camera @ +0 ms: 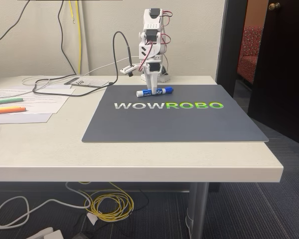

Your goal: Pick up the blue marker.

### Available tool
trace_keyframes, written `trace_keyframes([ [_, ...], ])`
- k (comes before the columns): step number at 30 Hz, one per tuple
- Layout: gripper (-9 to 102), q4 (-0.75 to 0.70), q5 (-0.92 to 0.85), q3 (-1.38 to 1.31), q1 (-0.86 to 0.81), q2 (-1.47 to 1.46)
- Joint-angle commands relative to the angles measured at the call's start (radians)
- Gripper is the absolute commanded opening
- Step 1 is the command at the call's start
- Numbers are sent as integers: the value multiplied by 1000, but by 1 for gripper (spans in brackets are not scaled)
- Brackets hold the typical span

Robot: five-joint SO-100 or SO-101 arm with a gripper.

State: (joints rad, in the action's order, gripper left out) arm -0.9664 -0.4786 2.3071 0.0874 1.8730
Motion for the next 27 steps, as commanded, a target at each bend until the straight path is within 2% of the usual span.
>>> trace_keyframes([
  [1, 9, -3, -9, -17, -3, 0],
  [7, 2, -3, -12, -17, -3, -2],
  [15, 2, -18, -14, -18, 2, 44],
  [21, 2, -155, 28, -110, 44, 163],
  [27, 2, -328, 110, -342, 94, 178],
])
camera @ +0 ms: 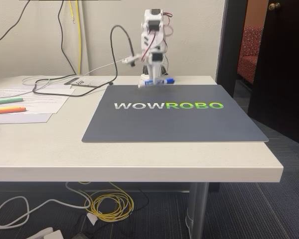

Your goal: Pick up the blue marker.

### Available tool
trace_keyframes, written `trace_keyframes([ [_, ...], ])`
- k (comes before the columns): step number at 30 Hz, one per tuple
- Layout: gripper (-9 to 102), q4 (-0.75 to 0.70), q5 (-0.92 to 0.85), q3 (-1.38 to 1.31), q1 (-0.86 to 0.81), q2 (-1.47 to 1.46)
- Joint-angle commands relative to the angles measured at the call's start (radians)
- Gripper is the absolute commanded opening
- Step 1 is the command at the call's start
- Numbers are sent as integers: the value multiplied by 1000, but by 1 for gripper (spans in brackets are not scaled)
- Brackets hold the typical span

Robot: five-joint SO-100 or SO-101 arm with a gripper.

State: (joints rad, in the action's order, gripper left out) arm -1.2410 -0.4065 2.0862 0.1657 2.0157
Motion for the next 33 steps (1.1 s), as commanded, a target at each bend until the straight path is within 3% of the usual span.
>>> trace_keyframes([
  [1, 2, -66, 61, -158, 23, 35],
  [14, 2, 21, 267, -252, 34, 241],
  [21, 2, -49, 316, -428, 28, 233],
  [33, 2, -32, 365, -518, 38, 213],
])
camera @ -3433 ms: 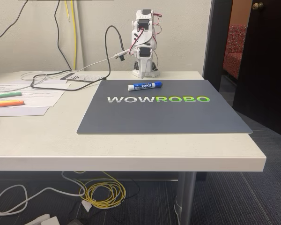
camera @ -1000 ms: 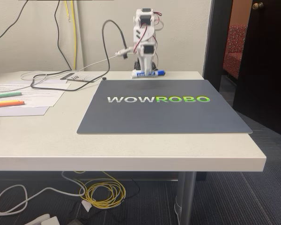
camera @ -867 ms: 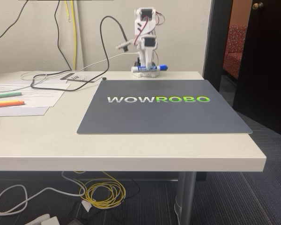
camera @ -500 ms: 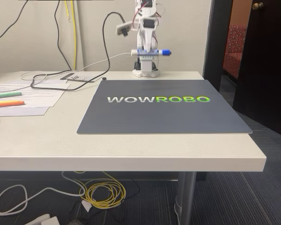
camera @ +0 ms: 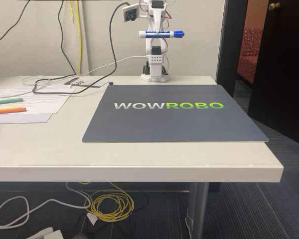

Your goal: Pick up the blue marker.

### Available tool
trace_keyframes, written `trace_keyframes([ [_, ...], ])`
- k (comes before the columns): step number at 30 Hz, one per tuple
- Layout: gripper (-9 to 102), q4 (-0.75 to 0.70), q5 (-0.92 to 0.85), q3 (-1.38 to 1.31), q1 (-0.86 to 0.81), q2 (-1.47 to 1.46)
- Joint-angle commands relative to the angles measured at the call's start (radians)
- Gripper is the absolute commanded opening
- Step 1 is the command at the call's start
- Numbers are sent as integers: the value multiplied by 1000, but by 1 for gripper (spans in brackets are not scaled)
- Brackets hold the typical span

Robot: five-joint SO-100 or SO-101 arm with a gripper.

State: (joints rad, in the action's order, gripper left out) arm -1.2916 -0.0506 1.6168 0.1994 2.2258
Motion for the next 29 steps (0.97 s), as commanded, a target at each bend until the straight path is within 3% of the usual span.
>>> trace_keyframes([
  [1, 2, 18, 9, -49, 6, 5],
  [29, 2, 28, 5, -46, -8, 3],
])
